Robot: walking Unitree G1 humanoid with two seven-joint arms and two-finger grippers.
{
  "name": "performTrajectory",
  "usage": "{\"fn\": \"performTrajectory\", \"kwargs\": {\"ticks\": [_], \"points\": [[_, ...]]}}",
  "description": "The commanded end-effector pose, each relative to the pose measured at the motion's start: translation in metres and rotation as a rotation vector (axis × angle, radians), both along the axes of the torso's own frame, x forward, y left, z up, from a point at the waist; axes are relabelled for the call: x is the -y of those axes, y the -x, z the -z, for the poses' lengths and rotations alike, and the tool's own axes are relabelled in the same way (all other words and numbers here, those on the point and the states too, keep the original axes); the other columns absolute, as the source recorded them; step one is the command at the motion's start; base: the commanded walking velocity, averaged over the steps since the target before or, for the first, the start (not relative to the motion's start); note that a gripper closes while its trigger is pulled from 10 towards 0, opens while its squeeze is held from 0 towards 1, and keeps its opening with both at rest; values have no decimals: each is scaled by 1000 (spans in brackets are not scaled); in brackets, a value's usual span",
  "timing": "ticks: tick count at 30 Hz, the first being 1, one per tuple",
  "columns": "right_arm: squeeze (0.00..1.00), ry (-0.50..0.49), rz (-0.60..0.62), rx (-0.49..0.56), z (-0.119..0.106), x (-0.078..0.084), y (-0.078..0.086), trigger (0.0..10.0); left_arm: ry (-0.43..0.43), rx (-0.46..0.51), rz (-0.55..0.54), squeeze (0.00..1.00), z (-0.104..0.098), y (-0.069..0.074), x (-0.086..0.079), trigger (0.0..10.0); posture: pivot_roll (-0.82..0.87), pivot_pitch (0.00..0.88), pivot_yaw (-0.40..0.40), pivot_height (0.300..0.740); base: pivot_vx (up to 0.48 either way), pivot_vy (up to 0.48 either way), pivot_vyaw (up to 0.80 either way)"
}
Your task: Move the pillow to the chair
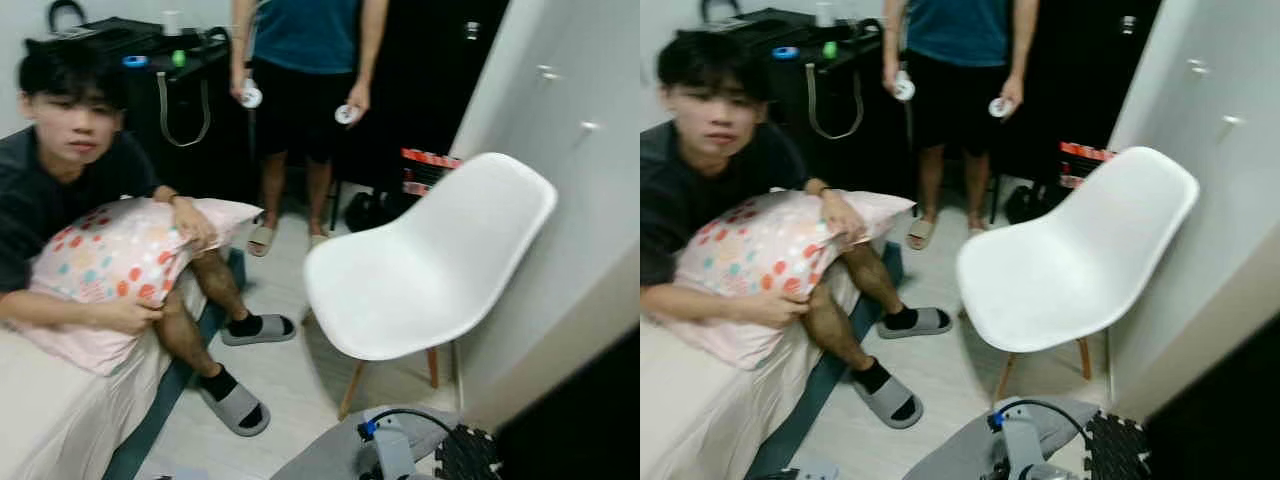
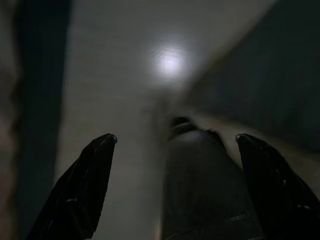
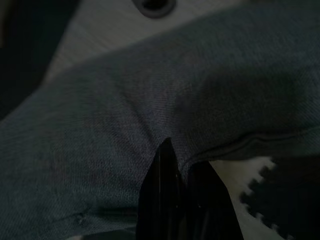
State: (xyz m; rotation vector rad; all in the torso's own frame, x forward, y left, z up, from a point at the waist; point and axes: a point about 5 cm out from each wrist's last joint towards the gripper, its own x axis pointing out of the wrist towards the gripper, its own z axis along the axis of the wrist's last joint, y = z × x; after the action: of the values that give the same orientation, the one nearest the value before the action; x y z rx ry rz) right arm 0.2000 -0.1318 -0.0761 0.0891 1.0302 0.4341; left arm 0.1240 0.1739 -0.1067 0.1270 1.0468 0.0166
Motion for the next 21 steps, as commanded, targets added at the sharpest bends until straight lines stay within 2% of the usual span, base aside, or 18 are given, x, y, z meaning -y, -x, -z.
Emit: {"fn": "performTrajectory", "kwargs": {"ticks": [1,5,11,12,13,14,17,21], "points": [[0,-91,-6,58,-9,-12,-13,10000,1,-38,-17,0,3,11,-3,10000,65,26,-77,738,0,0,-675],[0,-221,-70,110,-23,-30,-28,10000,7,-28,-34,0,3,9,-3,10000,62,31,-74,738,0,0,-695],[0,-324,-150,179,-40,-47,-44,10000,10,-18,-30,0,2,6,-3,10000,65,37,-69,738,0,0,0],[0,-388,-177,205,-49,-56,-51,10000,6,-11,-22,0,1,5,-3,10000,65,38,-69,738,0,0,0],[0,-388,-177,205,-49,-56,-51,10000,6,-11,-22,0,1,5,-3,10000,65,38,-69,738,0,0,0],[0,-433,-225,226,-56,-65,-55,10000,9,-6,-22,0,1,4,-3,10000,69,41,-69,738,322,0,0],[0,-437,-274,261,-63,-75,-60,10000,12,-4,-27,0,1,4,-4,10000,70,44,-68,738,340,0,0],[0,-428,-281,301,-69,-82,-66,10000,11,-5,-27,0,1,4,-4,10000,72,48,-69,738,343,0,0]]}}
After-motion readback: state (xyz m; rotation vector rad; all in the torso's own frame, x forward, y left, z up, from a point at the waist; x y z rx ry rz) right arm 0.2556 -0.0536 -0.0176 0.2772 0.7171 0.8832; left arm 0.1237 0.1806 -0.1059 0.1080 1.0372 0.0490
